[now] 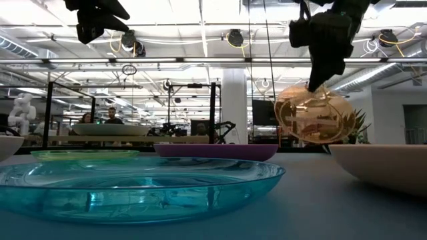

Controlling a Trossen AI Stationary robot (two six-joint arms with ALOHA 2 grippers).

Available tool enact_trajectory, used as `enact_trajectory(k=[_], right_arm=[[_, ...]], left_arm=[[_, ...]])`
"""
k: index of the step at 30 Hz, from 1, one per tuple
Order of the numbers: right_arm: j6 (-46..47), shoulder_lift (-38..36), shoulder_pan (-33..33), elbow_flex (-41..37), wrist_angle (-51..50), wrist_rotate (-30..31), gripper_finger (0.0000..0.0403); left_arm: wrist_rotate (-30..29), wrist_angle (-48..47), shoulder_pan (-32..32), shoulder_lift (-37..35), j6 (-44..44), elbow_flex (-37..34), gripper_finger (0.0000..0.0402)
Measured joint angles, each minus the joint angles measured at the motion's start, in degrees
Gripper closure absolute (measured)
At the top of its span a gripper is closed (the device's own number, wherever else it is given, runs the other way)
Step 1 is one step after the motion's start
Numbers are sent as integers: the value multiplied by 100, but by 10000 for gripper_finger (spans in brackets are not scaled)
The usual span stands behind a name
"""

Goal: Place and stack plates onto a shelf
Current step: Put the orange plate on the shelf

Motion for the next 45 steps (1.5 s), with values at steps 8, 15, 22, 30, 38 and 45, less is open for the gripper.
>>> enact_trajectory(k=[8,15,22,30,38,45], right_arm=[[-67,-264,44,132,54,-10,402],[-642,-268,256,765,29,11,403],[-846,-265,375,1309,-114,162,403],[-1117,-247,377,1768,-141,291,403],[-1534,-246,376,2076,81,323,403],[-2055,-75,376,2385,609,443,403]], left_arm=[[-16,0,0,0,0,0,284],[-141,0,0,0,-33,0,284],[-290,2,0,0,-175,0,284],[-294,2,0,0,-227,0,284],[-299,0,0,0,-438,0,284],[-304,0,0,0,-634,0,284]])
